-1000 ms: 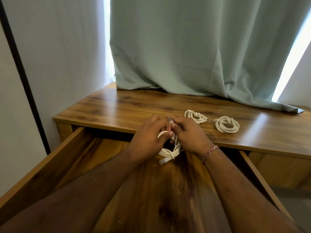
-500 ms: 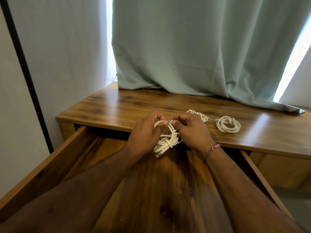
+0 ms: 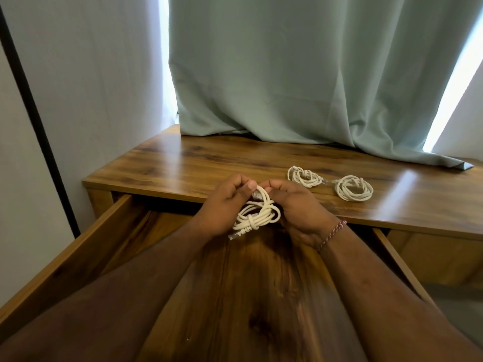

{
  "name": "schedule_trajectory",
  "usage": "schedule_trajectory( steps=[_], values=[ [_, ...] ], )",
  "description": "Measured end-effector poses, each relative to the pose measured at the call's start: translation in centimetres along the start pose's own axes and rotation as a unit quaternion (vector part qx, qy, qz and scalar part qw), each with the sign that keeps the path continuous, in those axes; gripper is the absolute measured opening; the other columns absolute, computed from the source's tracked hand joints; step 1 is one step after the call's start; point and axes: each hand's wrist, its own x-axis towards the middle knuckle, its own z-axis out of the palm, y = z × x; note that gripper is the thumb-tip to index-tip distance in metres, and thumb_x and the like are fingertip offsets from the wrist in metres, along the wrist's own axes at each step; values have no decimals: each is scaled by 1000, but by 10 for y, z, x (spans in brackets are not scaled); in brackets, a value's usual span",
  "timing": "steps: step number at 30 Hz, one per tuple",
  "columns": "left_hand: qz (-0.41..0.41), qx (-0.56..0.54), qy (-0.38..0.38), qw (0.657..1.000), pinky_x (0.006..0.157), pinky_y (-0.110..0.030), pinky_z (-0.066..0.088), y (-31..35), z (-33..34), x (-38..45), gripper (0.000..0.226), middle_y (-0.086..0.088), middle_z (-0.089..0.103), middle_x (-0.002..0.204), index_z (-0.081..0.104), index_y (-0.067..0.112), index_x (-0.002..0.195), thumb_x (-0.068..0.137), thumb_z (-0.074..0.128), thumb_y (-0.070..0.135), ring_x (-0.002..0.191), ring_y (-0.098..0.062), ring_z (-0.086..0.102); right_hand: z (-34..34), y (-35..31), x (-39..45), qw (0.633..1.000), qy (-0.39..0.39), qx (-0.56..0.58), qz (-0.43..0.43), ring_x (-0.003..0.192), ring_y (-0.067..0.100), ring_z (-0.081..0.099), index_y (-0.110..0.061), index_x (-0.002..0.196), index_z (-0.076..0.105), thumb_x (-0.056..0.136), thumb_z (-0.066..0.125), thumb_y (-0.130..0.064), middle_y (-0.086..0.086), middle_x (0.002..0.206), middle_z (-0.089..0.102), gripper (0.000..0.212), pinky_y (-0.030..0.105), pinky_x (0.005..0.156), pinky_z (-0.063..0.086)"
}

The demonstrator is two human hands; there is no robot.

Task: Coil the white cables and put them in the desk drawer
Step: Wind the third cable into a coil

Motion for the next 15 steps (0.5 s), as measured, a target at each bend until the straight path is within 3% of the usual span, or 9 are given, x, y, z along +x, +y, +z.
schedule_trajectory(
  steps=[4,5,7,10,12,15],
  values=[
    [-109,-153,-66,980,46,-31,53,11,0,-5,51,-34,69,95,64,4,117,98,56,51,55,-27,65,8,-3,1,998,47,25,-26,71,23,65,-13,119,61,107,46,-6,16,88,69,20,37,65,54],
    [-120,-175,-63,975,41,-27,51,15,-1,-6,49,-34,68,91,64,1,116,100,56,47,50,-24,63,10,-3,2,997,61,42,-29,69,22,64,-18,126,57,106,47,-4,13,85,70,26,38,66,53],
    [-136,-244,-32,960,35,-21,46,27,0,-8,34,-17,70,72,63,-3,107,103,56,30,44,-15,61,13,-6,2,994,69,79,-43,65,19,64,-23,130,55,105,48,0,8,76,71,35,37,65,53],
    [-133,-317,-4,939,41,-20,51,35,4,-8,20,-7,72,67,65,-1,96,101,59,17,48,-12,67,20,-10,-1,988,88,103,-76,62,19,65,-21,127,58,104,50,1,10,73,69,33,34,61,57],
    [-107,-280,37,953,52,-27,58,30,4,-5,19,-10,75,74,70,1,91,95,67,19,59,-18,72,22,-14,-3,985,112,108,-82,68,21,67,-18,125,61,104,53,-3,14,83,70,27,36,65,59],
    [-54,-110,180,976,67,-38,63,21,0,2,19,-8,78,78,76,8,86,92,76,27,72,-24,77,21,-18,-4,980,134,108,-95,87,27,75,-13,123,62,100,59,-2,12,102,77,25,40,80,62]
  ],
)
